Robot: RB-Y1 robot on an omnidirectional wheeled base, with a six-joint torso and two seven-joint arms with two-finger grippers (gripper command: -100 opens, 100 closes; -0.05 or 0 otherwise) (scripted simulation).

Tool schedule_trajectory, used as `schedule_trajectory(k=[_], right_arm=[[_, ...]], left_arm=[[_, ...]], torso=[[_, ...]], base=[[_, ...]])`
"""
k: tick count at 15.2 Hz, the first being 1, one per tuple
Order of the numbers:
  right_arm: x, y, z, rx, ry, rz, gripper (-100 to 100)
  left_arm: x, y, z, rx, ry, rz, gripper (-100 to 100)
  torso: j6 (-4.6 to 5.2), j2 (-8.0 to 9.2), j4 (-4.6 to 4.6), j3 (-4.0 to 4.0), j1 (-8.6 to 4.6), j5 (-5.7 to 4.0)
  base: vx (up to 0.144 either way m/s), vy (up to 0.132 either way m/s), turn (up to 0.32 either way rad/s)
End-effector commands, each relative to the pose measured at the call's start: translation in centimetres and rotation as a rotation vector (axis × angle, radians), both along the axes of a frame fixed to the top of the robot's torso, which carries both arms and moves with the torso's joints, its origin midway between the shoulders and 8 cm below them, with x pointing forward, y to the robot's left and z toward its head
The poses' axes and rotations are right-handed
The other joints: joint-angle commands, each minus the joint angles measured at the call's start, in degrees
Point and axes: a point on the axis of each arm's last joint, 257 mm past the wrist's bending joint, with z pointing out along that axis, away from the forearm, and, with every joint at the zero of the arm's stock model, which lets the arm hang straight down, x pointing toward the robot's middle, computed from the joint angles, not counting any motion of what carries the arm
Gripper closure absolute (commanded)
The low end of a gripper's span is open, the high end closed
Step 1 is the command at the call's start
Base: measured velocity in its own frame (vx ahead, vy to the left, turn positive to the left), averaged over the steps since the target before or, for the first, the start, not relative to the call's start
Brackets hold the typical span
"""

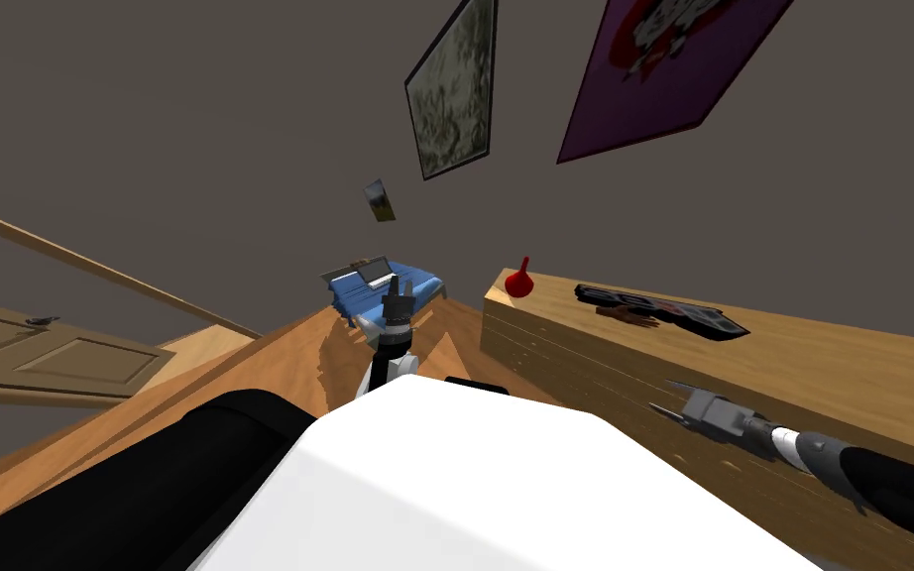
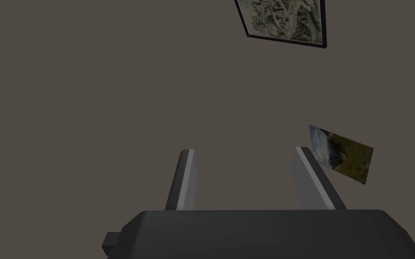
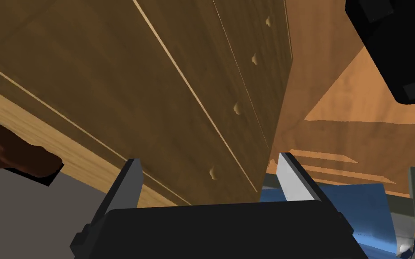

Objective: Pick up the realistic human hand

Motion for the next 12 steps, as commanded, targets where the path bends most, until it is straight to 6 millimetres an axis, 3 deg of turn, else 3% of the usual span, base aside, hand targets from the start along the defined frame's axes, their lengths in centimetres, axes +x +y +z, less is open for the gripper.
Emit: schedule_trajectory(k=[1, 2, 3, 5, 6, 7, 8, 9, 11, 12], right_arm=[[0.0, -1.1, 0.1, -0.031, 0.011, 0.006, -100], [-0.5, -3.0, 0.9, -0.094, 0.035, 0.025, -100], [-0.6, -3.3, 0.9, -0.097, 0.037, 0.02, -100], [-1.6, -7.1, 2.5, -0.214, 0.083, 0.043, -100], [-1.5, -7.1, 2.6, -0.216, 0.083, 0.044, -100], [-2.0, -8.7, 3.4, -0.266, 0.103, 0.054, -100], [-2.0, -8.7, 3.4, -0.266, 0.103, 0.054, -100], [-2.3, -10.2, 4.2, -0.311, 0.122, 0.063, -100], [-3.0, -12.3, 5.4, -0.382, 0.151, 0.076, -100], [-3.0, -12.3, 5.4, -0.382, 0.151, 0.076, -100]], left_arm=[[0.0, 0.0, 0.0, 0.0, 0.0, 0.0, 0], [0.0, 0.0, 0.0, 0.0, 0.0, 0.0, 0], [0.0, 0.0, 0.0, 0.0, 0.0, 0.0, 0], [0.0, 0.0, 0.0, 0.0, 0.0, 0.0, 0], [0.0, 0.0, 0.0, 0.0, 0.0, 0.0, 0], [0.0, 0.0, 0.0, 0.0, 0.0, 0.0, 0], [0.0, 0.0, 0.0, 0.0, 0.0, 0.0, 0], [0.0, 0.0, 0.0, 0.0, 0.0, 0.0, 0], [0.0, 0.0, 0.0, 0.0, 0.0, 0.0, 0], [0.0, 0.0, 0.0, 0.0, 0.0, 0.0, 0]], torso=[[0.0, 0.0, 0.0, 0.0, 0.0, 0.0], [0.02, 0.03, 0.0, 0.01, -0.05, -0.02], [-0.01, 0.02, 0.01, 0.01, -0.07, -0.01], [-0.02, -0.07, -0.01, -0.04, -0.12, -0.03], [-0.05, -0.21, -0.04, -0.11, -0.1, -0.01], [-0.02, -0.27, -0.06, -0.16, -0.08, -0.02], [-0.03, -0.3, -0.07, -0.18, -0.1, -0.03], [0.0, -0.29, -0.07, -0.17, -0.15, -0.04], [-0.07, -0.46, -0.1, -0.26, -0.33, -0.07], [-0.11, -0.65, -0.14, -0.37, -0.51, -0.1]], base=[[0.054, 0.021, 0.038], [0.061, 0.022, 0.096], [0.072, 0.018, 0.118], [0.12, 0.019, 0.203], [0.143, 0.021, 0.159], [0.138, 0.012, 0.132], [0.13, -0.006, 0.104], [0.144, -0.03, 0.128], [0.222, -0.083, 0.273], [0.256, -0.094, 0.232]])
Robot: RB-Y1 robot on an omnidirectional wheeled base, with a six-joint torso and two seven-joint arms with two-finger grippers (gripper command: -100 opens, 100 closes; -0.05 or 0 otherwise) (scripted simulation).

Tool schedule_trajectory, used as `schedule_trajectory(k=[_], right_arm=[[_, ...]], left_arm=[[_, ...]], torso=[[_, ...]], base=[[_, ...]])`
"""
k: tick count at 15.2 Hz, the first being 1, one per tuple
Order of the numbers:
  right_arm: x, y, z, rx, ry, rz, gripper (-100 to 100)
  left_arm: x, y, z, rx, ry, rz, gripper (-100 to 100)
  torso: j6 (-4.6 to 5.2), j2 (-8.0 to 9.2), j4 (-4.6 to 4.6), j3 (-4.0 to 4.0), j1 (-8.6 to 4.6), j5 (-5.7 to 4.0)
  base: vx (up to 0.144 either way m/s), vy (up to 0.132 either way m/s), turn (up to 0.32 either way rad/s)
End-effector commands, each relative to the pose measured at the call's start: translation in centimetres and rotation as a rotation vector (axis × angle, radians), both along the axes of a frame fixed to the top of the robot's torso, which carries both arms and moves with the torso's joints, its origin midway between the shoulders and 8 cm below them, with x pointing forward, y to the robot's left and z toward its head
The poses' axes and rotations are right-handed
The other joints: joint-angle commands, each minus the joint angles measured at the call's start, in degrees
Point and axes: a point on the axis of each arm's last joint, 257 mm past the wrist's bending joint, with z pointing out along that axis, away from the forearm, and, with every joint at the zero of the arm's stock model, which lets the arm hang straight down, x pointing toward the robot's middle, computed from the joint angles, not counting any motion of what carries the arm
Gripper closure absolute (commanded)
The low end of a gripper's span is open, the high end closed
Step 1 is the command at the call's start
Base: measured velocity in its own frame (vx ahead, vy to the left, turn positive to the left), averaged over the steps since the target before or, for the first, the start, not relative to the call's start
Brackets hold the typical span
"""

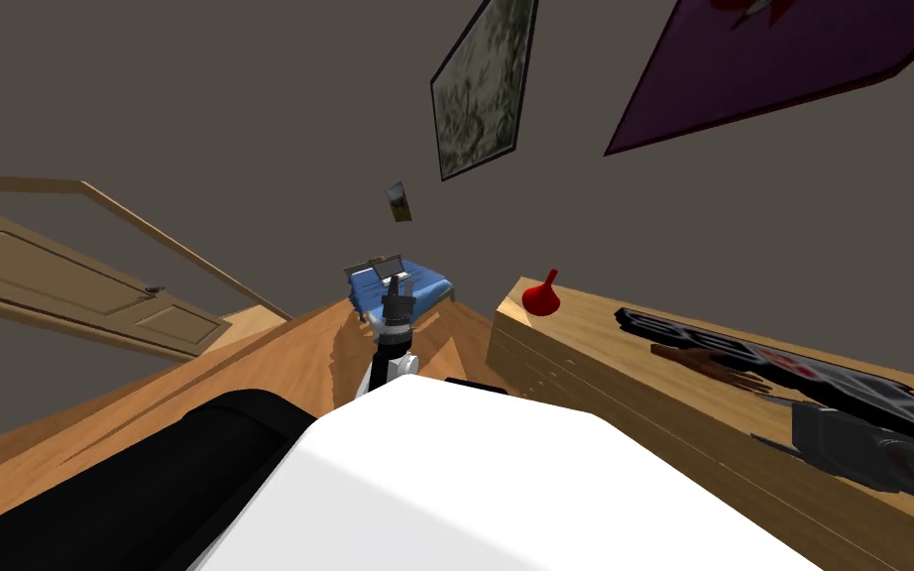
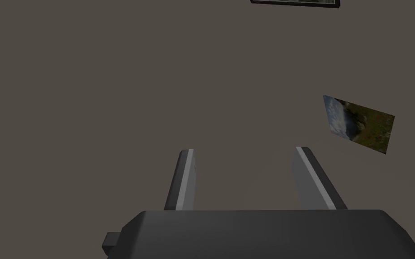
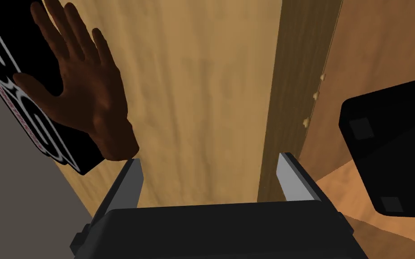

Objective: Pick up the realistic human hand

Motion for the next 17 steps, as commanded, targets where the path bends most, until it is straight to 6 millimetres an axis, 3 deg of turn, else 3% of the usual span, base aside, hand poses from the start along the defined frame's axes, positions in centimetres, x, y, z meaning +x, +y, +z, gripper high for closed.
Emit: schedule_trajectory(k=[1, 5, 7, 8, 9, 14, 15, 17], right_arm=[[-0.6, -1.2, 0.7, -0.045, 0.019, 0.009, -100], [-1.1, -2.4, 1.1, -0.086, 0.039, 0.017, -100], [-0.9, -2.2, 0.2, -0.082, 0.014, 0.006, -100], [-1.0, -2.1, 0.7, -0.076, 0.027, 0.012, -100], [-1.0, -2.1, 0.6, -0.078, 0.024, 0.011, 100], [-0.9, -2.2, 0.7, -0.078, 0.024, 0.012, 100], [0.1, -2.6, 1.8, -0.077, -0.017, -0.019, -100], [0.7, -2.9, 2.5, -0.084, -0.033, -0.024, -100]], left_arm=[[0.0, 0.0, 0.0, 0.0, 0.0, 0.0, 0], [0.0, 0.0, 0.0, 0.0, 0.0, 0.0, 0], [0.0, 0.0, 0.0, 0.0, 0.0, 0.0, 0], [0.0, 0.0, 0.0, 0.0, 0.0, 0.0, 0], [0.0, 0.0, 0.0, 0.0, 0.0, 0.0, 0], [0.0, 0.0, 0.0, 0.0, 0.0, 0.0, 0], [0.0, 0.0, 0.0, 0.0, 0.0, 0.0, 0], [0.0, 0.0, 0.0, 0.0, 0.0, 0.0, 0]], torso=[[0.0, 0.0, 0.0, 0.0, 0.0, 0.0], [0.0, -0.02, -0.01, -0.02, -0.07, -0.02], [0.05, 0.26, 0.04, 0.12, 0.05, -0.02], [0.07, 0.56, 0.1, 0.3, 0.16, 0.0], [0.09, 0.76, 0.16, 0.42, 0.26, 0.04], [0.12, 1.03, 0.24, 0.59, 0.47, 0.1], [0.12, 1.04, 0.24, 0.6, 0.48, 0.1], [0.08, 1.14, 0.26, 0.65, 0.54, 0.12]], base=[[0.245, -0.079, 0.165], [0.228, -0.11, 0.157], [0.068, -0.056, 0.072], [0.003, -0.027, 0.038], [0.008, -0.012, 0.006], [0.001, -0.001, 0.001], [-0.023, 0.009, 0.066], [-0.043, 0.013, 0.11]])
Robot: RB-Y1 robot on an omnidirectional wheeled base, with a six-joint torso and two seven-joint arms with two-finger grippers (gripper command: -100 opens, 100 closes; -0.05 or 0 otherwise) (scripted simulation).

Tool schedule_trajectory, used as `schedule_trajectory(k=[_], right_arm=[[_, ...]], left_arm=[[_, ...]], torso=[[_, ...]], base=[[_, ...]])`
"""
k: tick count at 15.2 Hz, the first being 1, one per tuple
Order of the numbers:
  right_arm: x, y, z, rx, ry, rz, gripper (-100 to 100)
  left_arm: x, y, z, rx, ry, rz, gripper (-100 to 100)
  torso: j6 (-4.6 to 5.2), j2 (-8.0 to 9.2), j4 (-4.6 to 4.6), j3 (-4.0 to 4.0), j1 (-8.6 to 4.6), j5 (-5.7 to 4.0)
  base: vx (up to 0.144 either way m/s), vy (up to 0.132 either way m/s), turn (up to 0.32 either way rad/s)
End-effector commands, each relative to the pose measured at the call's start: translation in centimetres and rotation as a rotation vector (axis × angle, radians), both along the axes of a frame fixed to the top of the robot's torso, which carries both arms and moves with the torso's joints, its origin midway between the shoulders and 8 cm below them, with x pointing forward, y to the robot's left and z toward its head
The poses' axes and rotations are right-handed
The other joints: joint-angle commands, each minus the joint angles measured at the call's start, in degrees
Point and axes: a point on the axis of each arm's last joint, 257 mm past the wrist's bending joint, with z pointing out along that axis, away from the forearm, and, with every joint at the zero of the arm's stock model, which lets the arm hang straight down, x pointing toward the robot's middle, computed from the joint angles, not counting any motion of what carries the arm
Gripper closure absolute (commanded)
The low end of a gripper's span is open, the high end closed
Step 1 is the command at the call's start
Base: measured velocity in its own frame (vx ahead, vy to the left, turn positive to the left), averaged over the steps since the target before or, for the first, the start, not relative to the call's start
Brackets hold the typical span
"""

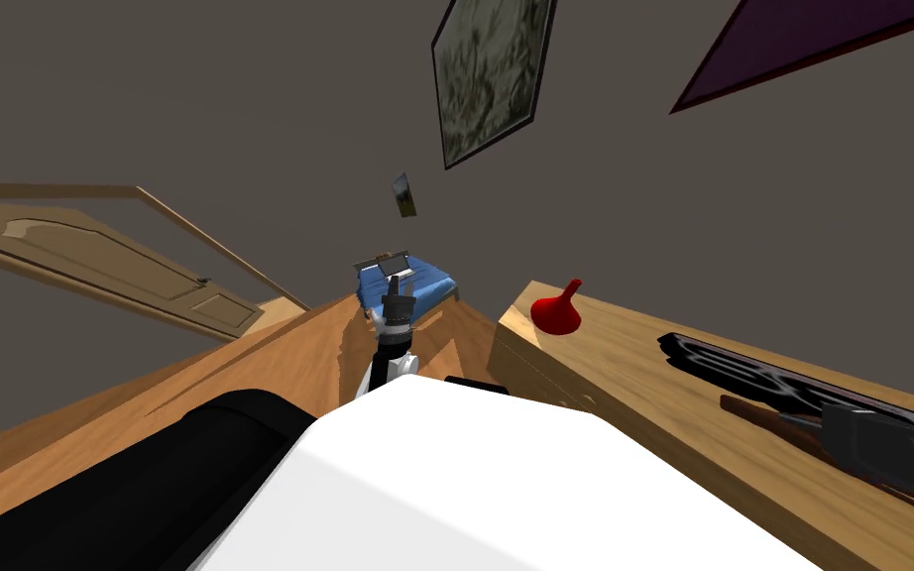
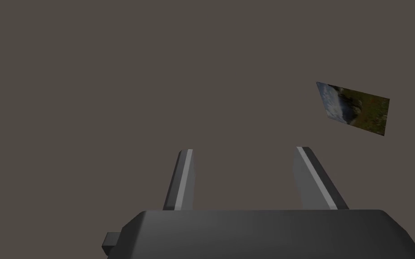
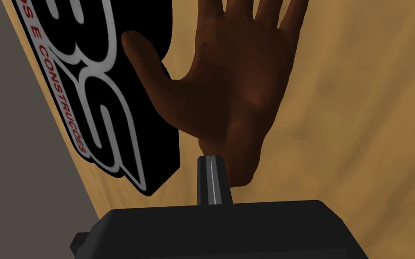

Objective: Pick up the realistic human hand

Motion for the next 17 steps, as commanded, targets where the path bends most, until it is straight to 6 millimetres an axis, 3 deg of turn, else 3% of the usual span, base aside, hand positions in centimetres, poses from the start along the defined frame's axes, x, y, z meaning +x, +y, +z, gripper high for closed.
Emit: schedule_trajectory(k=[1, 3, 8, 9, 11, 14, 15, 17], right_arm=[[1.2, -0.6, 1.7, -0.02, -0.032, -0.008, -100], [3.0, -1.4, 3.8, -0.072, -0.06, 0.017, -100], [4.4, -2.3, 5.5, -0.163, -0.063, 0.075, -100], [4.2, -2.4, 5.2, -0.172, -0.053, 0.084, -100], [2.5, -1.9, 2.6, -0.172, -0.002, 0.108, -100], [2.5, -1.9, 2.6, -0.172, -0.002, 0.108, -100], [0.6, -0.7, -0.5, -0.143, 0.044, 0.123, -100], [0.6, -0.7, -0.5, -0.143, 0.044, 0.123, -100]], left_arm=[[0.0, 0.0, 0.0, 0.0, 0.0, 0.0, 0], [0.0, 0.0, 0.0, 0.0, 0.0, 0.0, 0], [0.0, 0.0, 0.0, 0.0, 0.0, 0.0, 0], [0.0, 0.0, 0.0, 0.0, 0.0, 0.0, 0], [0.0, 0.0, 0.0, 0.0, 0.0, 0.0, 0], [0.0, 0.0, 0.0, 0.0, 0.0, 0.0, 0], [0.0, 0.0, 0.0, 0.0, 0.0, 0.0, 0], [0.0, 0.0, 0.0, 0.0, 0.0, 0.0, 0]], torso=[[0.0, 0.0, 0.0, 0.0, 0.0, 0.0], [-0.01, 0.08, 0.02, 0.05, -0.03, 0.01], [0.02, 0.0, 0.01, 0.01, 0.07, 0.01], [0.03, -0.01, 0.0, 0.0, 0.08, 0.01], [0.06, 0.03, 0.01, 0.02, 0.11, -0.01], [0.05, -0.06, -0.01, -0.03, -0.03, -0.02], [0.05, -0.09, -0.01, -0.04, -0.06, -0.02], [0.05, -0.24, -0.05, -0.13, -0.24, -0.08]], base=[[-0.053, 0.0, 0.091], [-0.067, 0.001, 0.093], [-0.033, 0.022, 0.028], [-0.025, 0.038, -0.016], [-0.034, 0.036, -0.03], [-0.001, 0.001, 0.0], [0.034, -0.034, 0.015], [0.05, -0.041, 0.015]])
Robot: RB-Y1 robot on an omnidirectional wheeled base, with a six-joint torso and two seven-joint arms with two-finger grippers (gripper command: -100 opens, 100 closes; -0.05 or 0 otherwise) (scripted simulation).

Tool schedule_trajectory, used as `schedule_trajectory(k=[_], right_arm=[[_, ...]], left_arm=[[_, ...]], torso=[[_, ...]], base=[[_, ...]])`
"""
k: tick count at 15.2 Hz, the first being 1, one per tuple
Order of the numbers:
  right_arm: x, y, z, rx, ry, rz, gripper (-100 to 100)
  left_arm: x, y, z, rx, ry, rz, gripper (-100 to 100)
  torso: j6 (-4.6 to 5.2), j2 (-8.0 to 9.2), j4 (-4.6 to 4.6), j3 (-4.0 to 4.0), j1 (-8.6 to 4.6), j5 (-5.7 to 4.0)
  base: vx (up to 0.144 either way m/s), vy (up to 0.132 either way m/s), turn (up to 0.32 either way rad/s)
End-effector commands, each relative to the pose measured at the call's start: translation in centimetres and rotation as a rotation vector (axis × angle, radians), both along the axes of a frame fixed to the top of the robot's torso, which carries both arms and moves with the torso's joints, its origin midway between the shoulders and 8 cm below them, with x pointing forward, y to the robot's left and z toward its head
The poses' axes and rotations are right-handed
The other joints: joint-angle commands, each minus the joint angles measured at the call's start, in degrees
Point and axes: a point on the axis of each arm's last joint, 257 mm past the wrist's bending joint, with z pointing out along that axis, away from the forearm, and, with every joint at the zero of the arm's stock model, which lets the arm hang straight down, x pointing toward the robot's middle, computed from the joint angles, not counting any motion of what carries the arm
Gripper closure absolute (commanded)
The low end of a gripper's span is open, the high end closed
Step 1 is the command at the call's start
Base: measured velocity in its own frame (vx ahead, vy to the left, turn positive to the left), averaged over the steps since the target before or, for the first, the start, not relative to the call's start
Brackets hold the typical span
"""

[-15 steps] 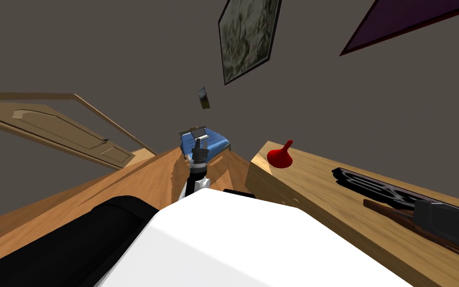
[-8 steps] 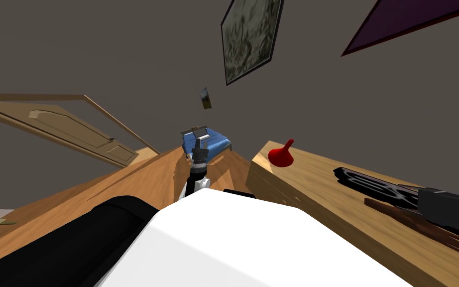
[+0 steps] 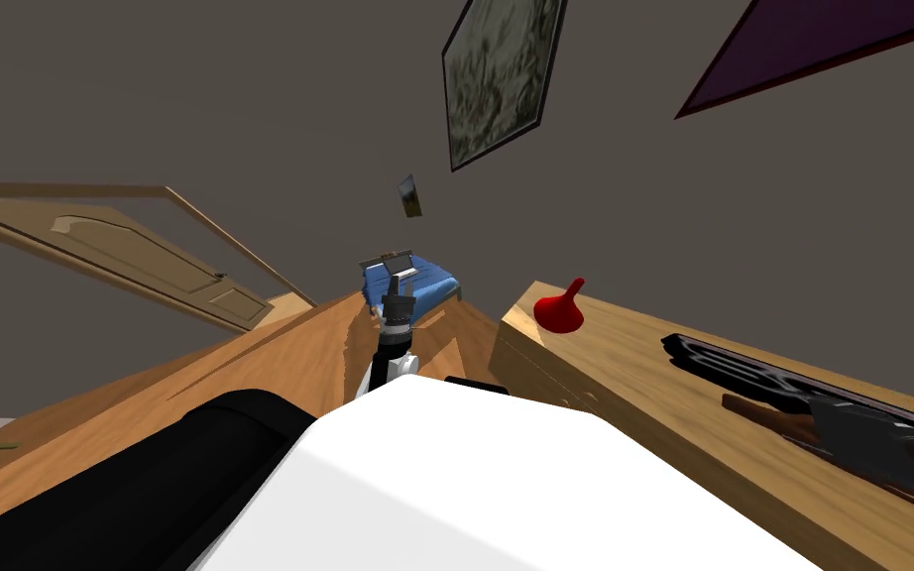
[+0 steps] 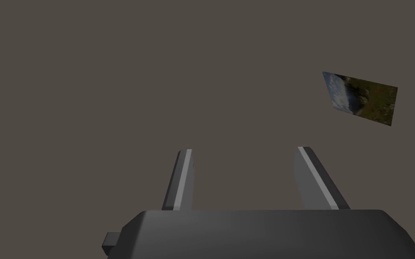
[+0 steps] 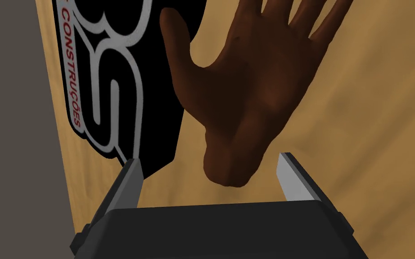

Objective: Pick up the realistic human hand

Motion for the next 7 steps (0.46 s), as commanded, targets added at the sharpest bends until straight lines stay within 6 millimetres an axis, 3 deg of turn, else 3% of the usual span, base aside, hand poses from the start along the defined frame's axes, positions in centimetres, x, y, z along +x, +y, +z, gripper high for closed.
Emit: schedule_trajectory(k=[1, 4, 5, 6, 7], right_arm=[[-0.2, 0.5, -0.3, 0.004, 0.006, -0.001, -100], [-1.3, 0.0, -1.8, 0.003, 0.003, -0.03, -100], [-0.9, 0.2, -1.3, 0.006, 0.006, -0.017, -100], [-0.2, 0.3, -0.2, 0.002, 0.005, 0.001, 100], [-0.8, 0.2, -1.1, 0.005, 0.005, -0.014, 100]], left_arm=[[0.0, 0.0, 0.0, 0.0, 0.0, 0.0, 0], [0.0, 0.0, 0.0, 0.0, 0.0, 0.0, 0], [0.0, 0.0, 0.0, 0.0, 0.0, 0.0, 0], [0.0, 0.0, 0.0, 0.0, 0.0, 0.0, 0], [0.0, 0.0, 0.0, 0.0, 0.0, 0.0, 0]], torso=[[0.0, 0.0, 0.0, 0.0, 0.0, 0.0], [-0.05, 0.08, 0.01, 0.04, 0.05, 0.01], [-0.15, 0.08, 0.03, 0.04, -0.08, -0.05], [-0.14, 0.05, 0.03, 0.03, -0.14, -0.07], [-0.05, 0.03, 0.05, 0.03, -0.07, 0.03]], base=[[0.027, -0.017, 0.001], [0.0, -0.032, 0.121], [-0.012, -0.036, 0.083], [0.001, 0.011, -0.172], [0.001, 0.02, -0.127]])
